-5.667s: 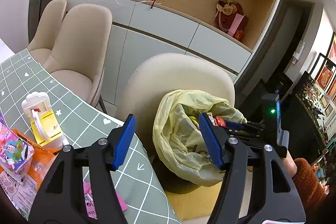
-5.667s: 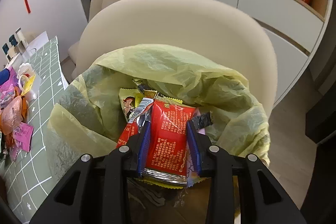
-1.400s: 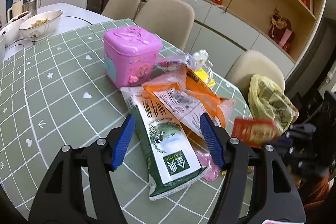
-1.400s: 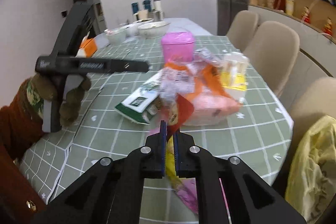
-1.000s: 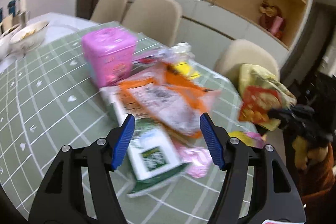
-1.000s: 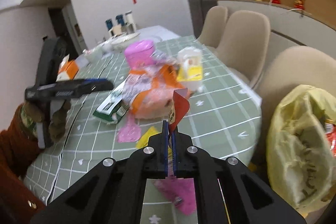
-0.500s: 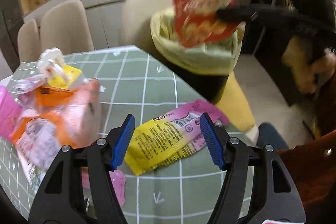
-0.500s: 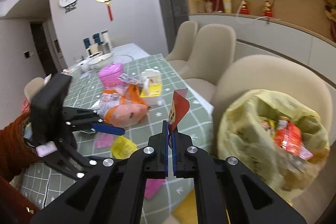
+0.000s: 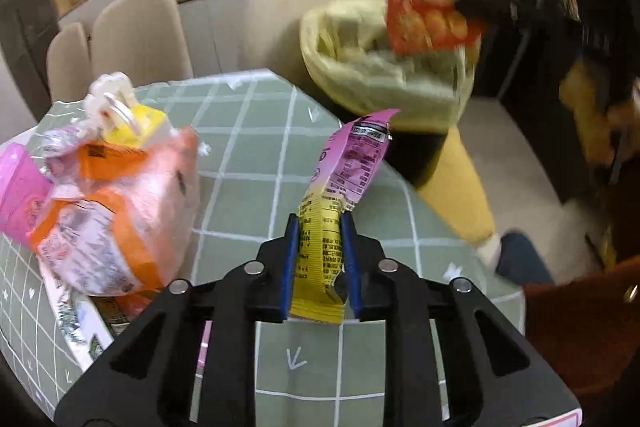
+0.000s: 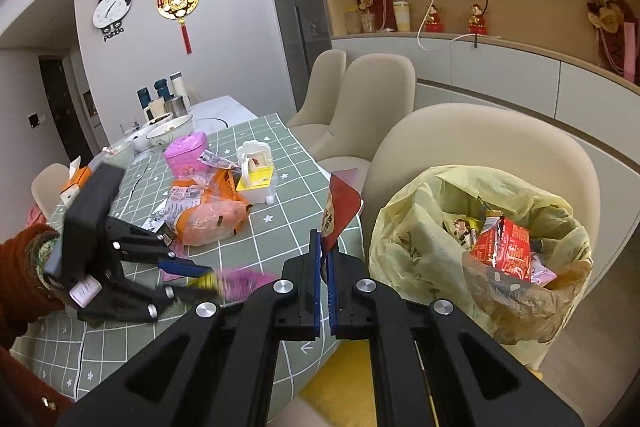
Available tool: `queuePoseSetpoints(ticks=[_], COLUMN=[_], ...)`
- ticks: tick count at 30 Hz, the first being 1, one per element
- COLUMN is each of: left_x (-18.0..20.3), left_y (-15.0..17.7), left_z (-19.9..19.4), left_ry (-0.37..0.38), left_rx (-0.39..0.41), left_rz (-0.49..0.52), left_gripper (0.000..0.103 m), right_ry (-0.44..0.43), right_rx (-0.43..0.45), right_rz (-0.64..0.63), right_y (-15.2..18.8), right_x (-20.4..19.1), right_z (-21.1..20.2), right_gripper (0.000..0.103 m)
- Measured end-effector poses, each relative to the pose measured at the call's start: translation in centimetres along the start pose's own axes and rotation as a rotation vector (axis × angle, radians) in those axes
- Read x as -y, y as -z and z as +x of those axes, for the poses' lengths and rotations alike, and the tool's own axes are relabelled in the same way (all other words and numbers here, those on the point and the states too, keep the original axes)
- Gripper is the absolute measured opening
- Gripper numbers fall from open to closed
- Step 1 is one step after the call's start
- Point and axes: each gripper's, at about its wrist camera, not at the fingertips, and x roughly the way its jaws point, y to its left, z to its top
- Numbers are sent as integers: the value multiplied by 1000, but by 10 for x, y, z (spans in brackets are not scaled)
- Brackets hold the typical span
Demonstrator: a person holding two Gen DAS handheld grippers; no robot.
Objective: Collect trash
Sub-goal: 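Grasp the yellow-pink wrapper with the left tool while the right tool carries the red packet to the bin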
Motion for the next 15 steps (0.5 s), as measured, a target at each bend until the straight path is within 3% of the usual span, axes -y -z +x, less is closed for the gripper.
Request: queuePoseSetpoints(ticks=[7,15], left_x=[2,25], left_y=[-34,-94], left_z=[-26,-12], left_ry=[-39,2], left_rx=[124,222], left_rz=[-54,-110], left_gripper=[15,15], right_ry=[42,160], right_rx=[53,113], right_rz=[-26,-55], right_y=[-7,-20], right_x=[12,50], right_z=[-25,-63], right_gripper=[5,5])
